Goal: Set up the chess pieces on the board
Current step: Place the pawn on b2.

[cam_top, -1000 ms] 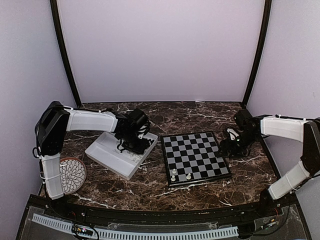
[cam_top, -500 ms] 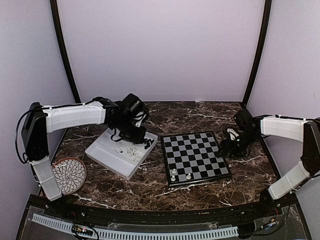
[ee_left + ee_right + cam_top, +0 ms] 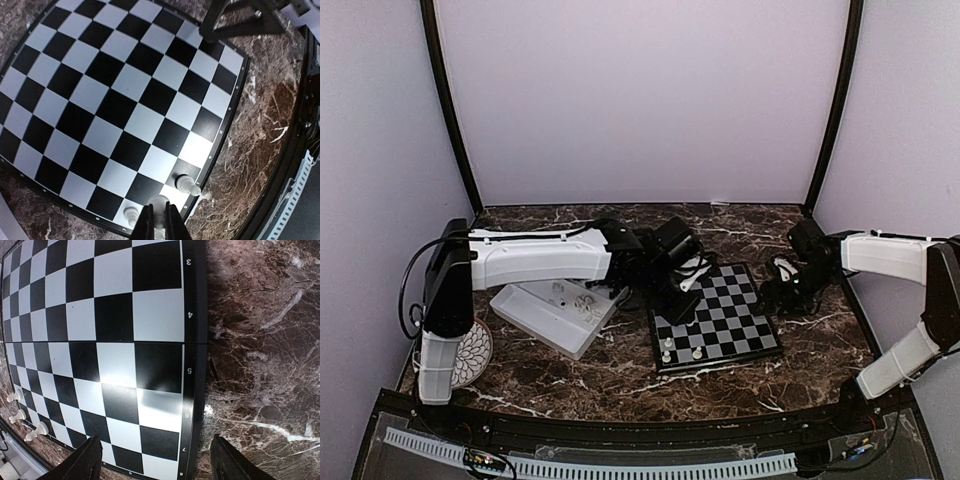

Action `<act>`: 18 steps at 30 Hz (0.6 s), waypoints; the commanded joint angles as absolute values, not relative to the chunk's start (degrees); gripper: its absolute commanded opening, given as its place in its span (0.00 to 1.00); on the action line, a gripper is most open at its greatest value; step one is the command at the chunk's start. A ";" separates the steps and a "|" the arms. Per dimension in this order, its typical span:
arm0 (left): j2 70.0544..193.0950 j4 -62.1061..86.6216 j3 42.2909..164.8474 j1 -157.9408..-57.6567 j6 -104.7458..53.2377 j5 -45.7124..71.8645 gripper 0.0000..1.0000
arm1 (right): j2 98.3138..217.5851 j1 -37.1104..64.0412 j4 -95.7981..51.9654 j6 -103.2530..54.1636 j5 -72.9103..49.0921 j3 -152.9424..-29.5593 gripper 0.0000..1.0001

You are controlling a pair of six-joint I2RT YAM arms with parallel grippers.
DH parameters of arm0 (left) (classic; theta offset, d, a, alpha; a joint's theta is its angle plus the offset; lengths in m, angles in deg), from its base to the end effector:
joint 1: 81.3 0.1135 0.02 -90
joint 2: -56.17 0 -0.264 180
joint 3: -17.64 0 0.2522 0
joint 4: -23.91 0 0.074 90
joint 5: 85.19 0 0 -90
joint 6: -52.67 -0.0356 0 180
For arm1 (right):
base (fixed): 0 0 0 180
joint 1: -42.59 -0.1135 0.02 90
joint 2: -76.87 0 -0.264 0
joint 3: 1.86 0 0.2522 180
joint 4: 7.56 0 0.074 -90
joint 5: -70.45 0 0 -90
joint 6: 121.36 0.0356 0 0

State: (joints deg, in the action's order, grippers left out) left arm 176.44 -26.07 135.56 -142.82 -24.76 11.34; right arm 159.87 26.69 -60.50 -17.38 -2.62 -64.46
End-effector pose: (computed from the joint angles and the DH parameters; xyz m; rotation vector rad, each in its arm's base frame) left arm 0.2215 -0.4167 0.2446 1.1261 2.3515 -0.6544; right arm 0.2426 0.0799 0.1841 -0.1114 2.8900 0.5249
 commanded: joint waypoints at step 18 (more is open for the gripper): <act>182.20 -30.28 136.59 -143.34 -23.73 12.66 0.06 | 159.75 26.25 -59.38 -17.56 -2.15 -63.70 0.76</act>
